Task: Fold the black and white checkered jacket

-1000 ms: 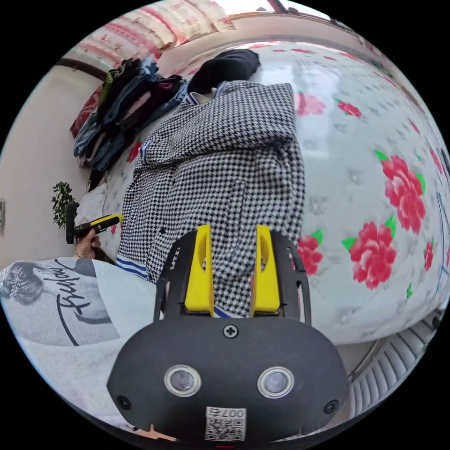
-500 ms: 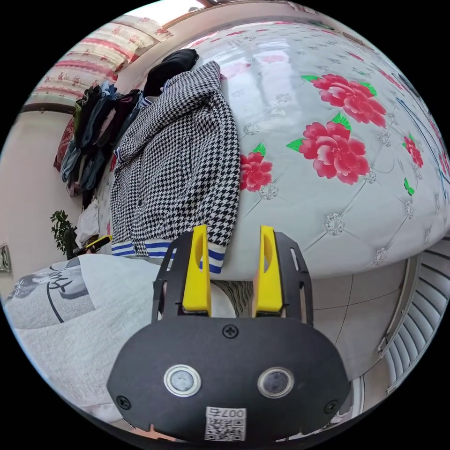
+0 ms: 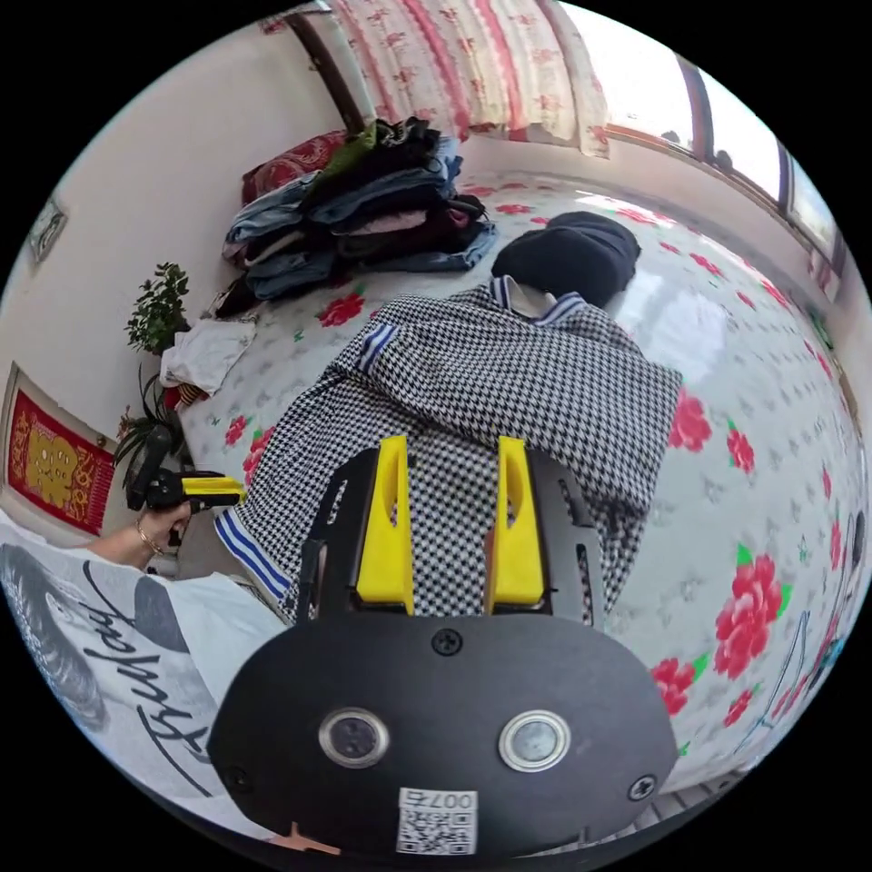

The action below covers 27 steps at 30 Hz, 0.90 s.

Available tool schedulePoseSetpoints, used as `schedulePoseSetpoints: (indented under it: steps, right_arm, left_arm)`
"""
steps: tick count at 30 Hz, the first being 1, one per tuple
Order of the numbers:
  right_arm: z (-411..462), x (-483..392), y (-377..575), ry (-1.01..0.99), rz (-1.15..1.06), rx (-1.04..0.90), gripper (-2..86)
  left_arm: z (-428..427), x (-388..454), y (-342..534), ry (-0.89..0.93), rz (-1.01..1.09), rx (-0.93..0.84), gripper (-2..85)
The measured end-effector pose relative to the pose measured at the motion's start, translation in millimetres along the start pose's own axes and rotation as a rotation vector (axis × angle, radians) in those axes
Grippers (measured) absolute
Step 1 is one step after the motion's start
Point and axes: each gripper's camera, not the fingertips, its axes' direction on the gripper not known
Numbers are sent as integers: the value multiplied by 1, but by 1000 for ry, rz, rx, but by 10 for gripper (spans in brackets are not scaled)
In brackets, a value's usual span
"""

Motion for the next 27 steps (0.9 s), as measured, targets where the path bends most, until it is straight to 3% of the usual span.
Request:
schedulePoseSetpoints:
  steps: [6, 13, 15, 19, 23, 27]
  right_arm:
    - [86, -35, -102, 14, -117, -96, 117]
    - [211, -23, -137, 50, -119, -423, 82]
    - [200, -19, -144, 16, -137, -380, 47]
    - [131, -18, -155, -21, -137, -100, 20]
    - [143, -9, -146, -66, -127, -254, 39]
    - [83, 32, -100, -192, 43, -102, 56]
  left_arm:
    - [8, -3, -2, 75, -6, -16, -3]
    - [10, 15, -6, -8, 80, -59, -9]
    - [10, 18, -5, -19, 96, -65, -10]
    - [10, 18, -3, -5, 101, -81, -10]
    - [9, 15, 1, 25, 109, -79, -9]
    - [-7, 9, 22, 3, 50, -5, -8]
